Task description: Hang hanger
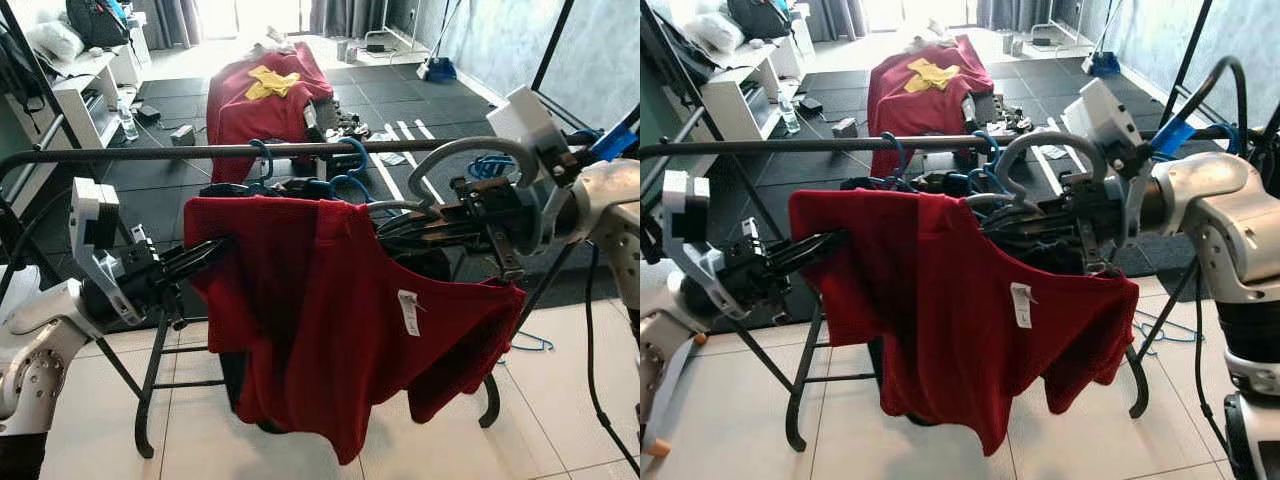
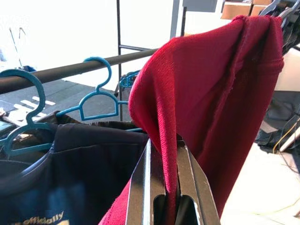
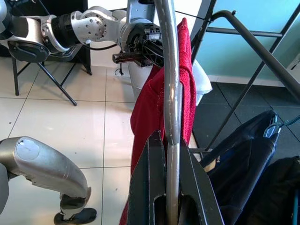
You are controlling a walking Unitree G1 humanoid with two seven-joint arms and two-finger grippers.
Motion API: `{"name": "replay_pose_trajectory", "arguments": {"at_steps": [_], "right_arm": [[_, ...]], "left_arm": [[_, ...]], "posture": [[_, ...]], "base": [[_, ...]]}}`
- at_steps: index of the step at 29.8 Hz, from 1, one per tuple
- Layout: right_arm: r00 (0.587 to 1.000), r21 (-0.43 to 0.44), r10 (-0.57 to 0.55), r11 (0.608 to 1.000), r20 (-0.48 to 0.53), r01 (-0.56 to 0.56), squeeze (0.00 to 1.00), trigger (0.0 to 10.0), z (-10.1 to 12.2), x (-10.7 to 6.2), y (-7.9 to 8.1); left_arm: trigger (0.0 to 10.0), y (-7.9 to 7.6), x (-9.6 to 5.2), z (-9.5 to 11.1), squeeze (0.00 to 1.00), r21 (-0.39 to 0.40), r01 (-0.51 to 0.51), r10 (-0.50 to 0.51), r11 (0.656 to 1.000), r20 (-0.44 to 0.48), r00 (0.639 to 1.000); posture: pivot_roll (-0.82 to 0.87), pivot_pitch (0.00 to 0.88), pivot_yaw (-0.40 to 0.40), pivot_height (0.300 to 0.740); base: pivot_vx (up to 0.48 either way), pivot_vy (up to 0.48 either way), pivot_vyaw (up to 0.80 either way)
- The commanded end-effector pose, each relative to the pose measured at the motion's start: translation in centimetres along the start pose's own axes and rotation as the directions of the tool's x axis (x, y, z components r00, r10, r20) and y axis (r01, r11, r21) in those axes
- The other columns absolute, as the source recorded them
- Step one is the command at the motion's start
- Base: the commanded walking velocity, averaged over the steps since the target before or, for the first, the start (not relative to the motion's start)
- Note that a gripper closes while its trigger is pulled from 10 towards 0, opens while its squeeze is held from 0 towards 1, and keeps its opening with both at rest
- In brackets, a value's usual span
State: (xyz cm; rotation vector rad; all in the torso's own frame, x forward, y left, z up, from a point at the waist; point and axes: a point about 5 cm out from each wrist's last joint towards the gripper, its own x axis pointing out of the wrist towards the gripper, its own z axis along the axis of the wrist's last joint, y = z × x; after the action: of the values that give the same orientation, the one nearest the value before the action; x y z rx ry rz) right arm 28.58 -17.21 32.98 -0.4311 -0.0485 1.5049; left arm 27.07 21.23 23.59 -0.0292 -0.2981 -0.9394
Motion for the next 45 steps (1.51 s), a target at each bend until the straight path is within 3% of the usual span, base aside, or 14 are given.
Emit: {"name": "replay_pose_trajectory", "arguments": {"at_steps": [1, 10, 13, 17, 22, 24, 28, 32, 38, 39, 40, 41, 42, 45], "right_arm": [[0.999, -0.051, -0.027, 0.998, 0.041, 0.029, 0.0, 0.0, 1.3, -0.5, -0.3], [0.987, 0.007, -0.141, 0.99, -0.071, 0.142, 0.0, 0.0, -1.3, -1.9, -1.0], [0.974, 0.055, -0.155, 0.985, -0.164, 0.166, 0.0, 0.0, -3.4, -2.4, -0.6], [0.944, 0.116, -0.137, 0.977, -0.301, 0.178, 0.0, 0.0, -6.8, -2.4, 0.6], [0.96, 0.162, -0.107, 0.975, -0.258, 0.152, 0.0, 0.0, -7.1, -1.8, 1.6], [0.96, 0.162, -0.107, 0.975, -0.258, 0.152, 0.0, 0.0, -7.1, -1.8, 1.6], [0.99, 0.133, -0.143, 0.981, 0.016, 0.14, 0.0, 0.0, -2.6, -2.3, 1.0], [0.991, 0.104, -0.083, 0.992, 0.104, 0.072, 0.0, 0.0, -0.8, -2.3, 1.6], [0.99, 0.068, -0.062, 0.996, 0.126, 0.054, 0.0, 0.0, 0.3, -2.3, 1.9], [0.99, 0.068, -0.062, 0.996, 0.126, 0.054, 0.0, 0.0, 0.3, -2.3, 1.9], [0.987, 0.052, -0.085, 0.996, 0.135, 0.078, 0.0, 0.0, 0.7, -2.5, 1.7], [0.987, 0.052, -0.085, 0.996, 0.135, 0.078, 0.0, 0.0, 0.7, -2.5, 1.7], [0.984, 0.043, -0.104, 0.994, 0.148, 0.098, 0.0, 0.0, 0.9, -2.7, 1.5], [0.983, 0.041, -0.107, 0.994, 0.147, 0.102, 0.0, 0.0, 1.0, -2.7, 1.5]], "left_arm": [[0.0, 0.6, -0.6, 0.4, 0.0, 0.029, -0.023, 0.023, 0.999, -0.015, 1.0], [0.0, 3.0, -2.8, 3.5, 0.0, 0.134, -0.168, 0.162, 0.977, 0.054, 0.985], [0.0, 4.3, -3.9, 5.8, 0.0, 0.179, -0.274, 0.249, 0.945, 0.148, 0.957], [0.0, 6.2, -5.5, 9.3, 0.0, 0.174, -0.438, 0.373, 0.882, 0.312, 0.874], [0.0, 7.7, -6.5, 10.4, 0.0, 0.103, -0.55, 0.473, 0.829, 0.397, 0.787], [0.0, 7.7, -6.5, 10.4, 0.0, 0.103, -0.55, 0.473, 0.829, 0.397, 0.787], [0.0, 9.6, -6.8, 5.5, 0.0, 0.079, -0.702, 0.679, 0.707, 0.199, 0.706], [0.0, 10.0, -6.6, 2.1, 0.0, 0.095, -0.758, 0.756, 0.646, 0.063, 0.652], [0.5, 10.4, -6.9, 0.4, 0.0, 0.085, -0.804, 0.807, 0.589, -0.018, 0.59], [0.5, 10.4, -6.9, 0.4, 0.0, 0.085, -0.804, 0.807, 0.589, -0.018, 0.59], [2.0, 10.5, -7.1, 0.1, 0.0, 0.082, -0.805, 0.809, 0.588, -0.04, 0.587], [2.0, 10.5, -7.1, 0.1, 0.0, 0.082, -0.805, 0.809, 0.588, -0.04, 0.587], [3.3, 10.4, -6.9, -0.1, 0.0, 0.08, -0.797, 0.801, 0.599, -0.055, 0.596], [2.9, 10.2, -6.6, -0.5, 0.0, 0.077, -0.793, 0.796, 0.605, -0.076, 0.6]], "posture": [[-0.15, 0.049, 0.021, 0.74], [-0.14, 0.053, 0.016, 0.74], [-0.14, 0.053, 0.016, 0.74], [-0.15, 0.056, 0.017, 0.74], [-0.15, 0.06, 0.022, 0.74], [-0.15, 0.06, 0.022, 0.74], [-0.16, 0.062, 0.025, 0.74], [-0.16, 0.064, 0.024, 0.74], [-0.16, 0.063, 0.025, 0.74], [-0.16, 0.063, 0.025, 0.74], [-0.16, 0.063, 0.027, 0.74], [-0.16, 0.063, 0.027, 0.74], [-0.16, 0.064, 0.027, 0.74], [-0.15, 0.063, 0.026, 0.74]], "base": [[0.0, 0.0, 0.0], [0.0, 0.0, 0.0], [0.0, 0.0, 0.0], [0.0, 0.0, 0.0], [0.0, 0.0, 0.0], [0.0, 0.0, 0.0], [0.0, 0.0, 0.0], [0.0, 0.0, 0.0], [0.0, 0.0, 0.0], [0.0, 0.0, 0.0], [0.0, 0.0, 0.0], [0.0, 0.0, 0.0], [0.0, 0.0, 0.0], [0.0, 0.0, 0.0]]}}
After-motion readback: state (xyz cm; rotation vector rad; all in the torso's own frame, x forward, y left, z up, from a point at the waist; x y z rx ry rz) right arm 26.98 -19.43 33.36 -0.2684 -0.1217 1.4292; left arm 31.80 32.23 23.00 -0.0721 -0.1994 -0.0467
